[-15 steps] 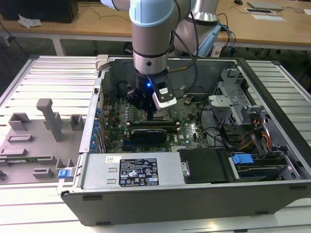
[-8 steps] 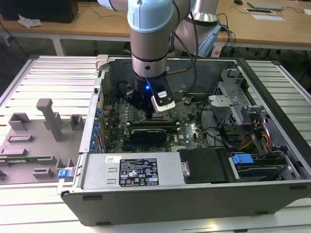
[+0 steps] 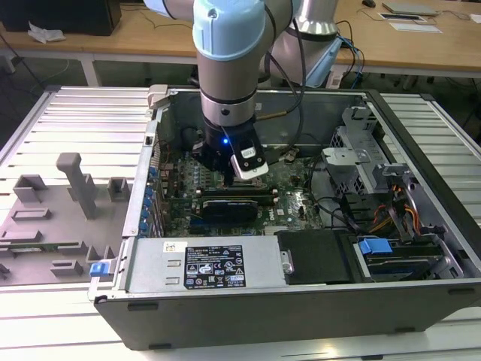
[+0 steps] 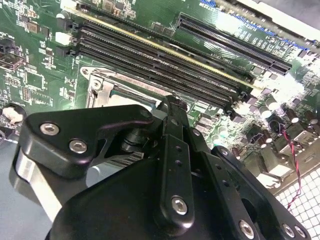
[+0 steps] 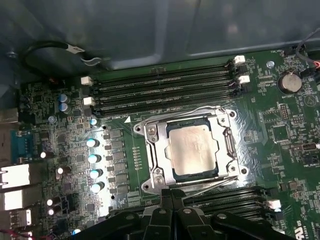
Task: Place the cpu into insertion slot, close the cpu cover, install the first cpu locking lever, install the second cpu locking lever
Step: 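Install the second cpu locking lever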
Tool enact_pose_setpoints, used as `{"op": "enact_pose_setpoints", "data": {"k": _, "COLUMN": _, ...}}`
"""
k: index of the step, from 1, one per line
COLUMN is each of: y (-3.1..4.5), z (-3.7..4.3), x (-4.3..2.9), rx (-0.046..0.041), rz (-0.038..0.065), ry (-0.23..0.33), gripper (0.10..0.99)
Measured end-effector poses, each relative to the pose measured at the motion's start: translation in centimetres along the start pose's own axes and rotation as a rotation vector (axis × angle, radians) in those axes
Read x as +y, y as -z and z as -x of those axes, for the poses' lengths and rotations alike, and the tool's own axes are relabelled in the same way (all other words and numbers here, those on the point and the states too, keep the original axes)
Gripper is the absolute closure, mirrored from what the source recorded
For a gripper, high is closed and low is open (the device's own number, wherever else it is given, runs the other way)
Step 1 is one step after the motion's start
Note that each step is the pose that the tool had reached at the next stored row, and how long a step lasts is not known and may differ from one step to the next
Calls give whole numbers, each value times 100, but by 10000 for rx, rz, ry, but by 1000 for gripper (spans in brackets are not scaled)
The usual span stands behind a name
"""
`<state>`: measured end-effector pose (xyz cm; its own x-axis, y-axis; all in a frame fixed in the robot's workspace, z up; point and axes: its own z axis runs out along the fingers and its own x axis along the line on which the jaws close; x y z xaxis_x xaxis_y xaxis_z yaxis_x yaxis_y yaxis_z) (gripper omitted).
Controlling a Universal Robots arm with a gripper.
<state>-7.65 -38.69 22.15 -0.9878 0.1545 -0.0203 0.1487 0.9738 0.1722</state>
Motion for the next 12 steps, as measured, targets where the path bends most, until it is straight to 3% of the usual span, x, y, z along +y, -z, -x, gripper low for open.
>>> {"op": "enact_pose_setpoints", "data": {"k": 1, "y": -4, "z": -11, "x": -18, "rx": 18, "rz": 134, "ry": -7, "gripper": 980}}
{"op": "enact_pose_setpoints", "data": {"k": 3, "y": -20, "z": -42, "x": -28, "rx": 32, "rz": 244, "ry": -11, "gripper": 980}}
{"op": "enact_pose_setpoints", "data": {"k": 9, "y": -81, "z": -85, "x": -58, "rx": 64, "rz": 457, "ry": -21, "gripper": 980}}
{"op": "enact_pose_setpoints", "data": {"k": 12, "y": -98, "z": -93, "x": -69, "rx": 70, "rz": 495, "ry": -23, "gripper": 980}}
